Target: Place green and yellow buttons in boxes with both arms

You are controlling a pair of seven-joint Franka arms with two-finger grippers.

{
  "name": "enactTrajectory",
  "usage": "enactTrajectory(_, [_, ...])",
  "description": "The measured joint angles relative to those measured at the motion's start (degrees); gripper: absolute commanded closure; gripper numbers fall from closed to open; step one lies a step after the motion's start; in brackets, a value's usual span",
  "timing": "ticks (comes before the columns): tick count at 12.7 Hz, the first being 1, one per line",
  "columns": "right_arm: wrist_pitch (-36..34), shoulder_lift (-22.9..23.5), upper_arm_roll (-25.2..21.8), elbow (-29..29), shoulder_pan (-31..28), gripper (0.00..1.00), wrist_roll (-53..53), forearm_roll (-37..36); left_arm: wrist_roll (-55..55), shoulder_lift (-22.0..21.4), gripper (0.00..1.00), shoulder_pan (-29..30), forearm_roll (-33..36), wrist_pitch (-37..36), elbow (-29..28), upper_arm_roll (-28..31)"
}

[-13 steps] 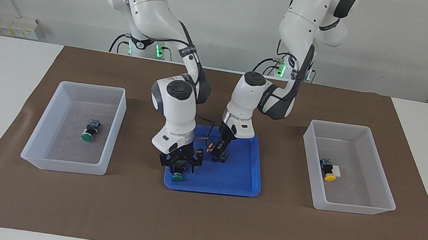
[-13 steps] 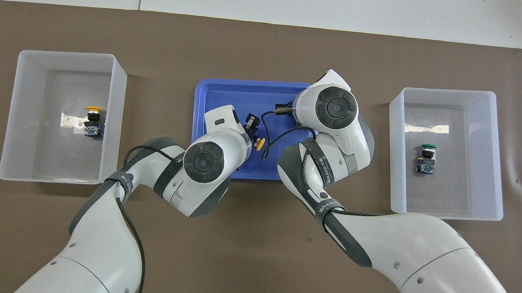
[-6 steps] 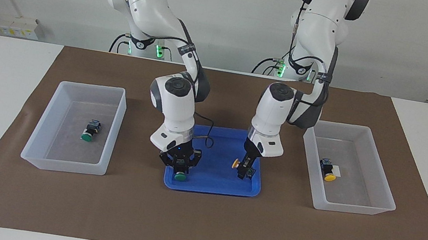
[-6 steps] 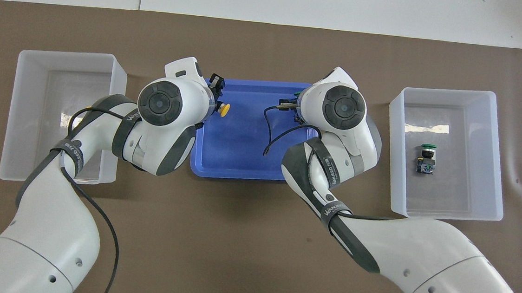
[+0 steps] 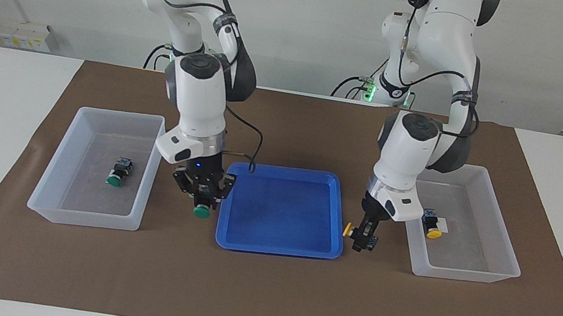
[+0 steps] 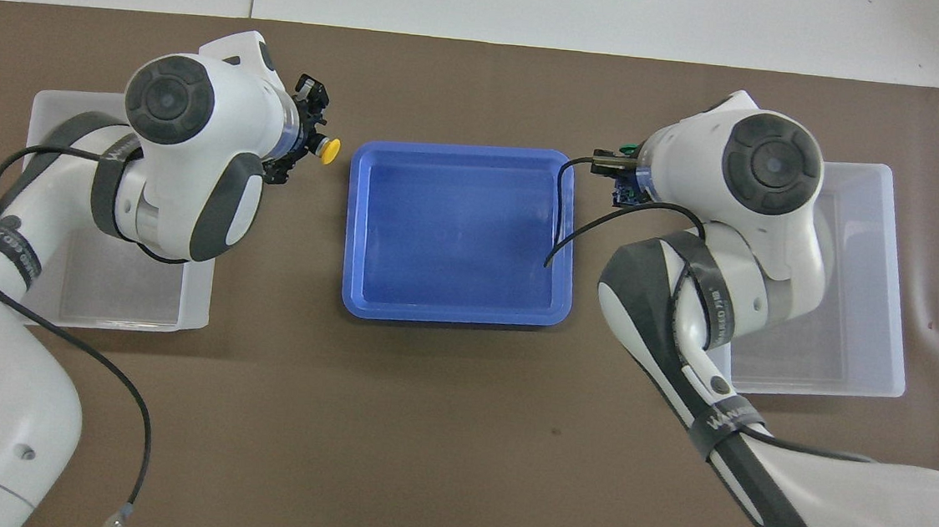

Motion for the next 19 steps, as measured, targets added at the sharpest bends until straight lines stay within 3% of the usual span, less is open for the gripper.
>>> enactTrajectory(4, [-0.1,-10.1,-0.1,-11.8,-11.2,1.0,-12.8,0.9,15.4,-4.3,1.0,6.7,0.0,-7.3,0.1,0.0])
enactTrajectory(6, [-0.1,-11.7,-0.1,-15.3,-16.4,1.0,-21.5,2.9,26.7,-5.3,1.0,9.7,-0.2,-11.8,0.1,0.0])
enactTrajectory(9, [1.0,-10.4,-0.2,-19.3,-22.5,1.0,-29.6,3.4,44.7,-6.1,1.0,14.9,-1.8,-14.7,0.1,0.1])
enactTrajectory(14, [6.6,-5.7,-0.1,-20.3,-23.5,1.0,-32.9,3.4,67.9,-6.2,1.0,22.9,-2.2,-14.8,-2.1,0.3])
enactTrajectory(19, [12.5,-2.2,-0.1,-21.1,-23.7,1.0,-33.6,3.4,75.0,-6.5,1.0,24.1,-2.3,-8.2,-10.1,-0.4])
